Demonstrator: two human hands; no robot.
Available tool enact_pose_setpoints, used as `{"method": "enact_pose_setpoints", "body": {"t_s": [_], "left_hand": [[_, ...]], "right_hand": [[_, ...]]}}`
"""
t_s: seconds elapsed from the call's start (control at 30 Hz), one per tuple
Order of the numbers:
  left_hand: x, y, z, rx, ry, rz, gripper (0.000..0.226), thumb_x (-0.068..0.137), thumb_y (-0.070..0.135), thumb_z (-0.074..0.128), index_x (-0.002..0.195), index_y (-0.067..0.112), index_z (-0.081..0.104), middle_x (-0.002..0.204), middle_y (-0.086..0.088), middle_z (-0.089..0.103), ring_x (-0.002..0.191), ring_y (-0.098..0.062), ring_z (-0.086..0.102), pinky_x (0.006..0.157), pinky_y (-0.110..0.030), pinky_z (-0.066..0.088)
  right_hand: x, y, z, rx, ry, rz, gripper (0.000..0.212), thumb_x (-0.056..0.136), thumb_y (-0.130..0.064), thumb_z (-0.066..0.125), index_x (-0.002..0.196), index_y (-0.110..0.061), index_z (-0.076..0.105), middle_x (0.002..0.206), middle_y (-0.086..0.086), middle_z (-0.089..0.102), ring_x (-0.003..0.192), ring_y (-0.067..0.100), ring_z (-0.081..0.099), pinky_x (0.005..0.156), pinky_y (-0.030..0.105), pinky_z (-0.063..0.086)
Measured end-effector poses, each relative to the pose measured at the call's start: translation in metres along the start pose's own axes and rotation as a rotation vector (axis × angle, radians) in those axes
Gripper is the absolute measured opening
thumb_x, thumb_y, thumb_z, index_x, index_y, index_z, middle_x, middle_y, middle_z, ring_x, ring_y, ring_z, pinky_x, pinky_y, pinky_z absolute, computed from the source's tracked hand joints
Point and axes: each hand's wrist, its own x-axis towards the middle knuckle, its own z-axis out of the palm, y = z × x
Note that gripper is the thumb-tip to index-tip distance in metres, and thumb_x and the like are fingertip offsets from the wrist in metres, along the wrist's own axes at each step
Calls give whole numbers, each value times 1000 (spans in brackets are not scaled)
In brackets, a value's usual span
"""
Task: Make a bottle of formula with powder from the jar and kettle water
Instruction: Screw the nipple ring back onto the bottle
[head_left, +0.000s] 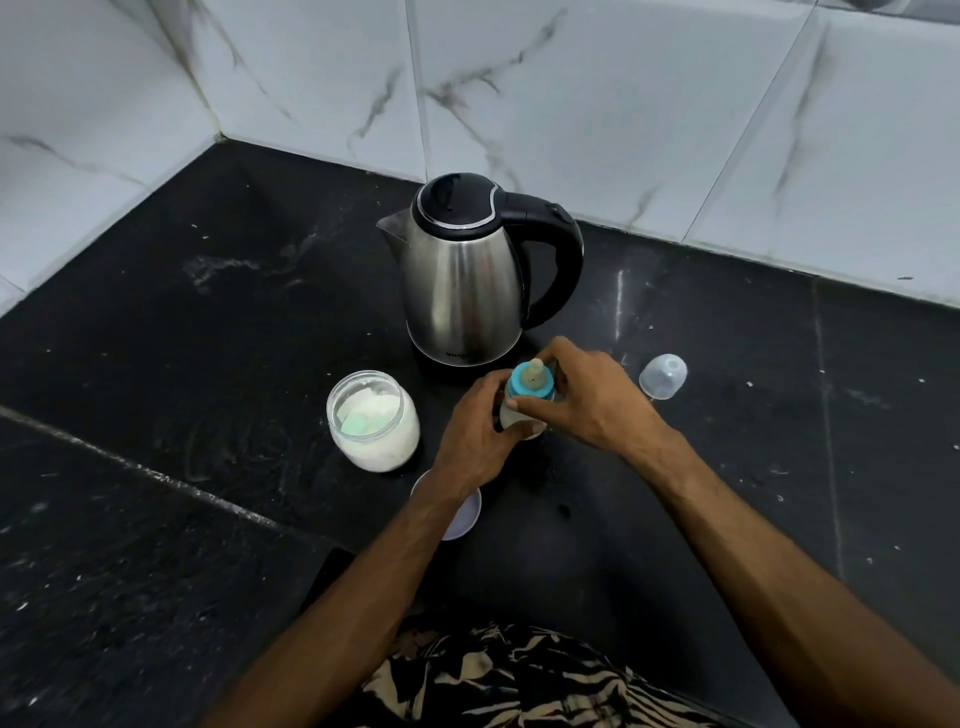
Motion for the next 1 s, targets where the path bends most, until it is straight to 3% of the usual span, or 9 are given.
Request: {"method": "enact_pose_setpoints", "body": {"t_s": [0.1, 0.2, 0.3, 0.43, 0.5, 0.6, 0.73, 0.87, 1.0], "left_hand": [[0, -1, 0, 3, -5, -5, 57, 82, 26, 75, 132, 23, 49, 131, 3, 57, 121, -10, 55, 102, -38, 49], [-1, 0, -1, 11, 6, 11, 55, 83, 33, 73, 131, 23, 49, 130, 4, 58, 119, -9, 56, 101, -36, 49], [0, 0, -1, 14, 17, 7, 54, 81, 29, 76, 128, 25, 51, 127, 8, 59, 115, -5, 57, 99, -33, 50], [-2, -3, 1, 33, 21, 25, 53, 83, 27, 74, 129, 25, 50, 127, 8, 59, 115, -4, 57, 98, -28, 50], [-2, -3, 1, 36, 14, 30, 52, 84, 26, 74, 130, 24, 49, 127, 8, 58, 115, -2, 55, 96, -21, 47], [-1, 0, 0, 58, 9, 18, 52, 84, 25, 73, 130, 22, 48, 129, 5, 57, 113, -1, 52, 93, -14, 43], [-1, -2, 1, 68, 2, 26, 52, 85, 27, 72, 130, 22, 48, 129, 3, 58, 117, -9, 56, 100, -33, 49], [-2, -3, 2, 81, 13, 32, 51, 85, 26, 72, 130, 19, 48, 127, 2, 59, 116, -12, 57, 98, -39, 50], [-2, -1, 1, 98, 11, 38, 51, 85, 28, 72, 128, 19, 48, 126, 2, 59, 115, -11, 57, 98, -36, 50]], "right_hand": [[-2, -1, 0, -46, 31, 10, 63, 69, -66, 69, 114, -25, 52, 94, -15, 59, 85, 8, 62, 72, 28, 55], [-1, 3, -12, -82, -78, -91, 71, 76, -65, 65, 134, -30, 45, 104, -11, 63, 89, 6, 58, 79, 31, 54], [2, 6, -11, -55, -80, -146, 58, 80, -66, 56, 123, -28, 52, 106, -10, 68, 89, 8, 63, 79, 38, 57], [-4, 0, 7, -33, 34, -63, 57, 77, -69, 56, 111, -23, 49, 101, -4, 70, 86, 13, 68, 72, 37, 60], [-6, 0, 8, -4, 62, -58, 53, 79, -63, 62, 112, -24, 49, 101, -5, 70, 85, 11, 67, 72, 35, 60], [-2, 1, -1, -37, -35, -107, 57, 83, -59, 63, 126, -25, 47, 107, -3, 69, 85, 9, 64, 76, 36, 59], [-1, 0, 0, -105, -21, -111, 61, 79, -71, 46, 119, -25, 46, 103, -2, 70, 85, 16, 67, 72, 40, 59], [-7, -4, 17, -61, 90, -21, 52, 83, -63, 58, 113, -22, 44, 98, -1, 70, 80, 17, 68, 68, 40, 59], [-9, -6, 23, -2, 127, 22, 53, 84, -56, 66, 119, -22, 46, 106, 0, 70, 89, 16, 68, 75, 37, 59]]}}
